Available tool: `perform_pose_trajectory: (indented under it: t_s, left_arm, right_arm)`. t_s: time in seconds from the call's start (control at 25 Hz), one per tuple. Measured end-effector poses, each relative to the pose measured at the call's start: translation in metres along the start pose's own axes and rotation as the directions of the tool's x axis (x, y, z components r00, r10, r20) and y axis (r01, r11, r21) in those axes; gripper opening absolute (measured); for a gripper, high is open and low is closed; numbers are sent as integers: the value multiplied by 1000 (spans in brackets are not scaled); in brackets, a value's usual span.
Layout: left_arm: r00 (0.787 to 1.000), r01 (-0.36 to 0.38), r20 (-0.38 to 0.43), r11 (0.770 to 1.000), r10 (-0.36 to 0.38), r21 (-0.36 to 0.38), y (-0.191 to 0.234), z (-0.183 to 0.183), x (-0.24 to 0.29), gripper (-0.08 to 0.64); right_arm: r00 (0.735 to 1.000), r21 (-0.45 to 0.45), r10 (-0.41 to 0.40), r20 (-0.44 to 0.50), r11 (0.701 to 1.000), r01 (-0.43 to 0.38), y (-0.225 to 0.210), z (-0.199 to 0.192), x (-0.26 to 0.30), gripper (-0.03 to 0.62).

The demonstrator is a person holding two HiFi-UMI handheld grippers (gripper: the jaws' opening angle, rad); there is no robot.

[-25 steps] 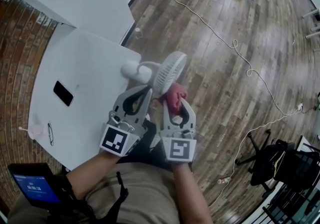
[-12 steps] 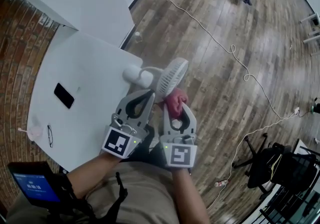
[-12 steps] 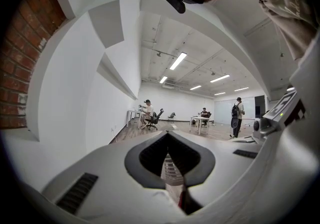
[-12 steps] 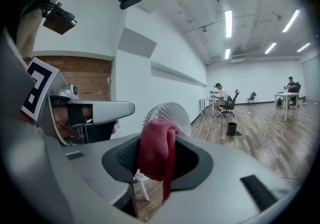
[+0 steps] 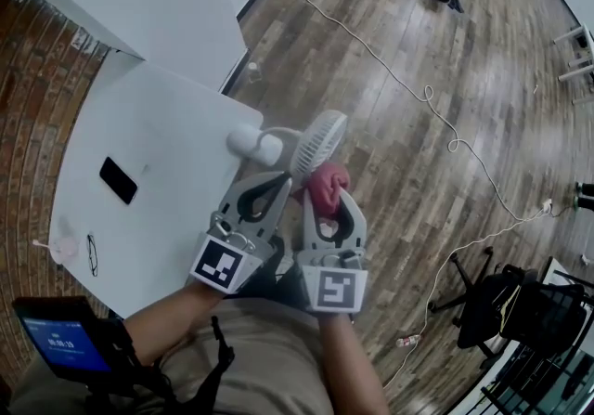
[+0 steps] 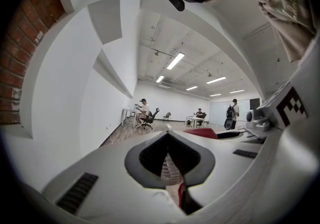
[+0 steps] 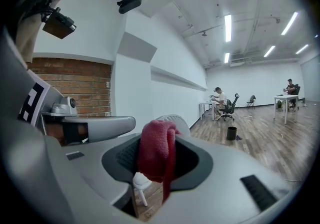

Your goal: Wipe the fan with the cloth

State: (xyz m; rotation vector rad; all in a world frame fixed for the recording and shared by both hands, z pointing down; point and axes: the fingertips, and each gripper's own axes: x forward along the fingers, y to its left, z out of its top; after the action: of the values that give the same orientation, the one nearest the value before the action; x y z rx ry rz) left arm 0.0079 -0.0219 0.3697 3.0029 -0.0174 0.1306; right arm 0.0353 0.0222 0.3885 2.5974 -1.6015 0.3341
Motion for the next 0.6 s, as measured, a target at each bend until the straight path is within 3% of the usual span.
perform_pose_trajectory:
  t_s: [0.28, 0.6]
  left_arm:
    - [1000, 13, 1, 1000, -13, 15, -6, 2, 2, 2]
    - [1000, 20, -10, 999, -20, 46, -13, 9, 0, 2]
  right_arm:
    - [1000, -80, 9, -7, 997, -9, 3, 9, -2, 167]
    - [1000, -78, 17, 5, 997, -16, -3, 21, 0, 167]
